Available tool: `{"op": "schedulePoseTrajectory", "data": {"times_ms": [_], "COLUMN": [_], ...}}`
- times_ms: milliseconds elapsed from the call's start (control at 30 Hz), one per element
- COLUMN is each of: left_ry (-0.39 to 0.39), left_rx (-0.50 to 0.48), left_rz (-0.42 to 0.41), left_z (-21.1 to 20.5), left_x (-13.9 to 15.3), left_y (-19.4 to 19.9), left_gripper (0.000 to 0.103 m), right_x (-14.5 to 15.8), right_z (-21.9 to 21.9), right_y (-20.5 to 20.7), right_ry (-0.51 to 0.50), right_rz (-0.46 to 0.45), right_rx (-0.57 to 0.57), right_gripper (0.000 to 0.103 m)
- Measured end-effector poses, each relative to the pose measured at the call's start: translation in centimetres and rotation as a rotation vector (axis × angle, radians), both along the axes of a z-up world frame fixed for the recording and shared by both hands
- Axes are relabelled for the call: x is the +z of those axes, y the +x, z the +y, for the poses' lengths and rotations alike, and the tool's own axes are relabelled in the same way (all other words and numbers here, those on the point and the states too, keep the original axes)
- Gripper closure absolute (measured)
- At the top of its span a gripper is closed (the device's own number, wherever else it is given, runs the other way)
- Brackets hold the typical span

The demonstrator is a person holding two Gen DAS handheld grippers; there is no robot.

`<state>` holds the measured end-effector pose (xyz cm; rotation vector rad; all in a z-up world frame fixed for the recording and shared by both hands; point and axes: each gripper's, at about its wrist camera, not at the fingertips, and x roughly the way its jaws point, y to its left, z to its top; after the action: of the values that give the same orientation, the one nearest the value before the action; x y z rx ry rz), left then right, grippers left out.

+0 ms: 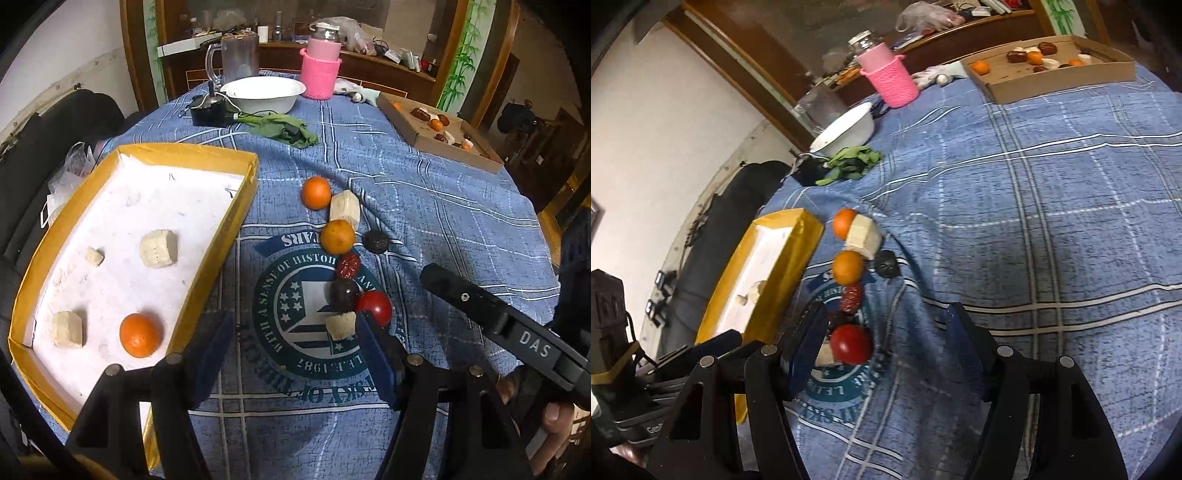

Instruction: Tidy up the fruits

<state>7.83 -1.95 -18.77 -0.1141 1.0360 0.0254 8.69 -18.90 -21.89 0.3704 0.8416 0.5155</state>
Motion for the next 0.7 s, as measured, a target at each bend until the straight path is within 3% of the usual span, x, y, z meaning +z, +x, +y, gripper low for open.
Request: {"op": "schedulePoseTrajectory", "data": {"times_ms": [700], "left_ry": [-0.01], "left_rx": [0.009], "left_rz": [0.022], "left_z": [0.04], "left_x": [-0.62], "left_y": [-0.17], "left_gripper": [0.032], "right_x": [0.16], "right_z": [0.31], "right_y": [-0.29], "right_ry": [-0.058], "right_rz": [-0.019], "right_rx": [-0.027], "right_gripper": [0.038]}}
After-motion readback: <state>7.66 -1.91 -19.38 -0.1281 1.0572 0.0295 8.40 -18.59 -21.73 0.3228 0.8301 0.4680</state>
